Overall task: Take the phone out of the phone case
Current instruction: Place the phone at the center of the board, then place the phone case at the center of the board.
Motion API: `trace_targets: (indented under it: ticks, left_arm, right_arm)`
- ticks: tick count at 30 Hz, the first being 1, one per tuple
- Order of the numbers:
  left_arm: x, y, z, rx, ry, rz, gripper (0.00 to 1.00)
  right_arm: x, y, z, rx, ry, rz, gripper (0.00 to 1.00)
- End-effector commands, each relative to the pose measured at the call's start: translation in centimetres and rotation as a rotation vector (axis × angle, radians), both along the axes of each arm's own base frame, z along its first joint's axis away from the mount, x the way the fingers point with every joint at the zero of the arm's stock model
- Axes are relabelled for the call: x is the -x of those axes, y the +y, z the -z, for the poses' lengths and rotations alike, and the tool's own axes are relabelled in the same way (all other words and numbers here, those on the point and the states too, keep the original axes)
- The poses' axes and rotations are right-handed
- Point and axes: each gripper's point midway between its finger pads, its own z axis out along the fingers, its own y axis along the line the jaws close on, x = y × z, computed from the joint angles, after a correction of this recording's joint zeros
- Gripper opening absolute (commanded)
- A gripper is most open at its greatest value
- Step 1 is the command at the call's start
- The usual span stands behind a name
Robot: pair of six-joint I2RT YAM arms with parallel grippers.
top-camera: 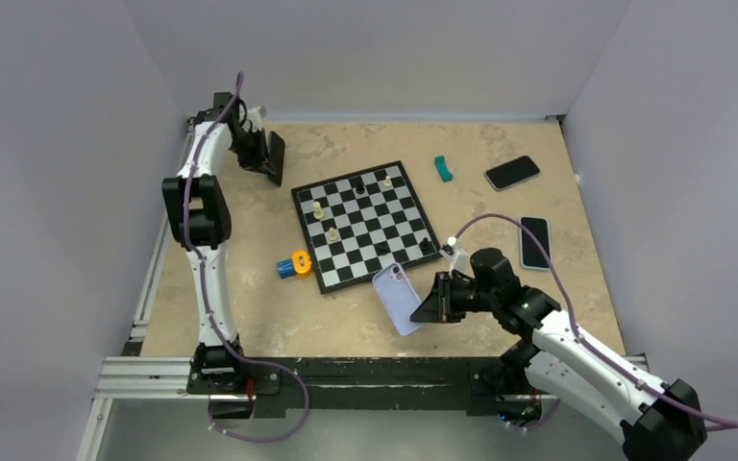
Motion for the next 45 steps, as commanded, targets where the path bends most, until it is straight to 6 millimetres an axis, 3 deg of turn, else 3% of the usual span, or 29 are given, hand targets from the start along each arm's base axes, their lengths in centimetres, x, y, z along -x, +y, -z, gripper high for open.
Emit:
trace_targets:
  ticks: [1,8,16,18,20,22,24,26,28,30,31,32,35,37,39,40,42,45]
  left_arm:
    - [-0.3,0.6,0.4,-0.028,0.037,-0.013,0.01]
    - [-0.2,3.3,1.0,-0.176,0.074,-0.082,0.25]
    - [-0.3,5.5,0.2,-0.300,0.060,-0.129,0.38]
    - [-0.3,5.9,-0.8,-0.320,0.042,-0.147,0.44]
    - [-0.5,6.2,-2.2,-0.334,0.013,-0.164,0.57]
    - [-0.4,6.4,-4.1,-0.346,-0.017,-0.180,0.64]
    - [0.0,7.5,-6.6,-0.424,-0.052,-0.220,0.74]
    - [0.8,8.0,-10.0,-0.515,-0.108,-0.252,0.77]
    - [2.2,7.4,-13.4,-0.543,-0.176,-0.287,0.80]
    - [3.9,4.5,-16.7,-0.503,-0.264,-0.294,0.82]
    - [5.3,2.2,-19.4,-0.443,-0.336,-0.296,0.83]
    - [6.6,-0.1,-19.6,-0.392,-0.360,-0.257,0.85]
    - [9.8,-5.4,-23.0,-0.229,-0.480,-0.189,0.88]
    - [11.5,-7.6,-25.0,-0.148,-0.536,-0.153,0.90]
    - [13.0,-8.5,-26.8,-0.104,-0.576,-0.128,0.92]
    - [13.6,-8.7,-27.7,-0.085,-0.594,-0.120,0.92]
    - [14.9,-9.3,-29.4,-0.032,-0.644,-0.091,0.93]
    - [16.4,-9.8,-30.7,0.022,-0.695,-0.064,0.94]
  right_arm:
    - [-0.4,1.1,-0.6,-0.073,-0.005,-0.006,0.00]
    - [-1.3,1.0,1.6,-0.028,0.067,0.069,0.00]
    - [0.2,0.1,2.7,-0.041,0.126,0.111,0.00]
    - [0.6,-0.4,3.3,-0.025,0.138,0.123,0.00]
    - [0.9,-0.5,4.1,-0.026,0.157,0.125,0.00]
    - [1.0,-0.3,4.6,-0.031,0.177,0.123,0.00]
    - [1.1,-0.3,5.0,-0.026,0.195,0.125,0.00]
    - [1.3,0.0,5.1,-0.044,0.207,0.117,0.02]
    - [1.5,0.2,5.3,-0.069,0.231,0.121,0.05]
    - [1.9,0.7,5.2,-0.115,0.265,0.115,0.09]
    - [2.1,1.0,5.2,-0.135,0.281,0.108,0.12]
    - [2.5,1.2,5.4,-0.138,0.308,0.095,0.19]
    - [4.4,2.6,4.3,-0.163,0.355,0.001,0.40]
    - [5.2,2.8,3.8,-0.130,0.364,-0.041,0.53]
    - [4.6,1.7,3.7,-0.016,0.343,0.008,0.73]
    - [3.7,1.2,3.5,0.035,0.302,0.058,0.77]
    - [1.9,-0.4,3.6,0.142,0.266,0.157,0.80]
    - [-0.5,-0.9,4.2,0.203,0.258,0.254,0.84]
